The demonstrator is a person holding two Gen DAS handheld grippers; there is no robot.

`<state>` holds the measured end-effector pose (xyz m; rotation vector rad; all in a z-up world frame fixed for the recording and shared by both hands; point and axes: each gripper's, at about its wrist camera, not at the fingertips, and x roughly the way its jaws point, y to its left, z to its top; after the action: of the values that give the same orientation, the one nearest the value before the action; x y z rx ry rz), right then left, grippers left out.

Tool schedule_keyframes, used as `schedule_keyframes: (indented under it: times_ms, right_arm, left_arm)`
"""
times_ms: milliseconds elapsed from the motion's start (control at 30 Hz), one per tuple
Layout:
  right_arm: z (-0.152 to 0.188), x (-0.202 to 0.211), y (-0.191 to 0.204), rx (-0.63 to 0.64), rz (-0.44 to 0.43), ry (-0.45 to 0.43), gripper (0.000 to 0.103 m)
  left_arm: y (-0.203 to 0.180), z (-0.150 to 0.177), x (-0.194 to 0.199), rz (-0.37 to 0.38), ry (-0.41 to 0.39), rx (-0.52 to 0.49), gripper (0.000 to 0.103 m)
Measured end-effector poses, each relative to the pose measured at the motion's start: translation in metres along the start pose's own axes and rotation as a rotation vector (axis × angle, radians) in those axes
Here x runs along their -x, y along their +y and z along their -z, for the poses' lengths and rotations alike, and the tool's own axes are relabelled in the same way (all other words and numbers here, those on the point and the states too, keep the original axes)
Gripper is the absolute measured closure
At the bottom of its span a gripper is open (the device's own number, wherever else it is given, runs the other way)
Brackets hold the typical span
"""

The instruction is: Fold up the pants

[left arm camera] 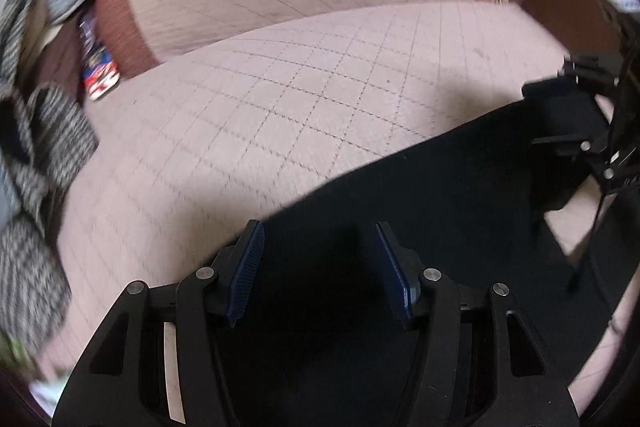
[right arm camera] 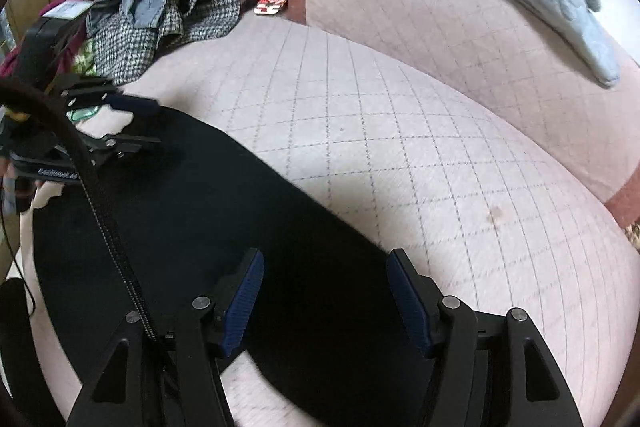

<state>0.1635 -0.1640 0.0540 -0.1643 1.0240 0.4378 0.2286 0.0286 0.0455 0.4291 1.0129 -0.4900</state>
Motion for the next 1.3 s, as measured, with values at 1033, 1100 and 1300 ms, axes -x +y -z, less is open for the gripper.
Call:
schedule_keyframes:
  times_ms: [1033, 1100, 1300]
  right_arm:
    - [0.041, 0.092, 0.086, 0.254, 0.249, -0.211, 0.099]
    - [0.06, 0.113, 0.104, 0.259, 0.231, -0.236, 0.099]
    - [0.145, 0.124, 0.152, 0.229, 0.152, -0.175, 0.099]
  left_arm:
    - [-0.024, 0.068, 0.083, 0.041, -0.234, 0.064, 0.096]
    - [-0.033, 0.095, 0.106, 0.073, -0.252, 0.103, 0.096]
    - [-0.056, 0.169, 0.124, 0.181, -0.172, 0.269, 0.096]
